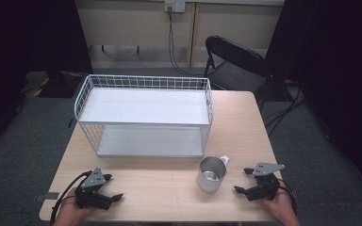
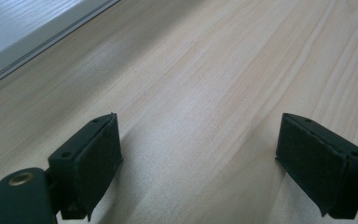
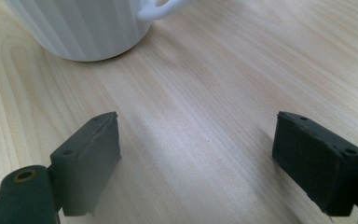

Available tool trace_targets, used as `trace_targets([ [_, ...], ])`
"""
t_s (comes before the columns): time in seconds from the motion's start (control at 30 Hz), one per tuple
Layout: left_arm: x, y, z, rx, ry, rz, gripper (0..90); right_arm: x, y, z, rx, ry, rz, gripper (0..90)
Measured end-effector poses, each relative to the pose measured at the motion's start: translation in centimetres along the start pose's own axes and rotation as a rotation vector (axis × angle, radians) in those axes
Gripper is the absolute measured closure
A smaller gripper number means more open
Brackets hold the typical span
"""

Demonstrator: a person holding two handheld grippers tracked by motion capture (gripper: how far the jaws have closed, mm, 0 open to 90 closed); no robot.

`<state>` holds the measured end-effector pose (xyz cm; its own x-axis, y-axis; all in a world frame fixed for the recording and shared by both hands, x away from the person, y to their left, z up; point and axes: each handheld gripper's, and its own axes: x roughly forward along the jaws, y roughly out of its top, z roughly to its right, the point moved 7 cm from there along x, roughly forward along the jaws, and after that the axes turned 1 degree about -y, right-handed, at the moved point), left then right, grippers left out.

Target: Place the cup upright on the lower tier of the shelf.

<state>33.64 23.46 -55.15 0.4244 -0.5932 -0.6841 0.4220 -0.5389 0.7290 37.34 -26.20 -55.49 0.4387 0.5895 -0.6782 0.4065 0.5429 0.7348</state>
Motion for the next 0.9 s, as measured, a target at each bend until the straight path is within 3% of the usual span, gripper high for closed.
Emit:
trace_targets([
  [0.27,0.0,0.0,0.0,0.0,0.0,0.0,13.3,0.0,0.0,0.1,0.002,0.005,-0.001,14.3],
  [0.57,0.0,0.0,0.0,-0.002,0.002,-0.001,13.2,0.0,0.1,-0.2,0.027,-0.025,-0.003,13.6],
  [0.73,0.0,0.0,0.0,-0.002,0.002,-0.001,13.1,-0.2,0.5,-0.5,0.041,0.012,-0.028,14.8],
  [0.9,0.0,0.0,0.0,-0.002,0.002,-0.001,13.1,-1.0,1.7,-0.7,0.047,0.035,-0.003,15.0],
])
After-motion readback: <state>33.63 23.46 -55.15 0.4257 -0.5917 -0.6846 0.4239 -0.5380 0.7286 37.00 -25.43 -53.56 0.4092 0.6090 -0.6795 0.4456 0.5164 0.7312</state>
